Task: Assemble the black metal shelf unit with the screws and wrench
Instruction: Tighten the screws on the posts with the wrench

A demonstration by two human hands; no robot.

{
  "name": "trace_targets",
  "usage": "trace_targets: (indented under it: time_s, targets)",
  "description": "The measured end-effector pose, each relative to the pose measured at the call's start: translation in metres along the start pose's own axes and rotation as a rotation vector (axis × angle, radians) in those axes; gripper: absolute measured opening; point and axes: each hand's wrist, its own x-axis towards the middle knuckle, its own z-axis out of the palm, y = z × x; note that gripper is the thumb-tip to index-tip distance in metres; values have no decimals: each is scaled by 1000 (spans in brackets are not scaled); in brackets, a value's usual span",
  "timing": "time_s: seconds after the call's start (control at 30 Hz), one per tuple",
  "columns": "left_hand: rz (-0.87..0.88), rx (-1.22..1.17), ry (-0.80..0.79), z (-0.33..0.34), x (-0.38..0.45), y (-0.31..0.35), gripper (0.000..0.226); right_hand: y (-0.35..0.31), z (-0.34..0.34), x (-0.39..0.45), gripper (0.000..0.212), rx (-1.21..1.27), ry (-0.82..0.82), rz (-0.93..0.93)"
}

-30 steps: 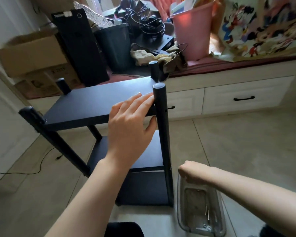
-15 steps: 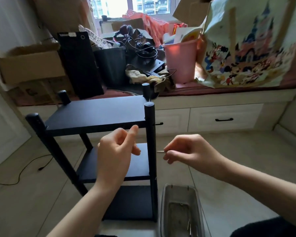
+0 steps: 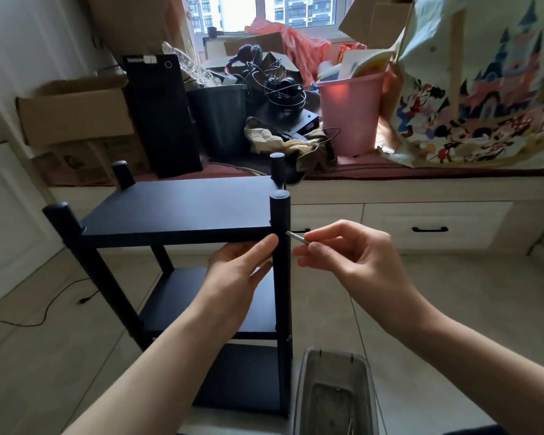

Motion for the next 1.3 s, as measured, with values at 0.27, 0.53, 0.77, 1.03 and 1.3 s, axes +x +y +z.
trace_targets:
  time_s: [0.27,0.53,0.77,1.03,1.3]
  targets:
    - [46,19,-17,0,7,-4,36,2,-6,0,9,10,-21,34]
    - [102,-19,-27,-2,9,-3,29,7,-6,-1,10,1,-34,30]
    - [128,25,-50,-7,11,-3,35,7,-5,-1,12,-43,-37,15]
    - [136,54,-68,-12,11,-1,49,9,0,-4,13,-259,-22,-84]
    - [150,51,-104,-11,9,-1,31,13,7,1,15,-277,-18,-109]
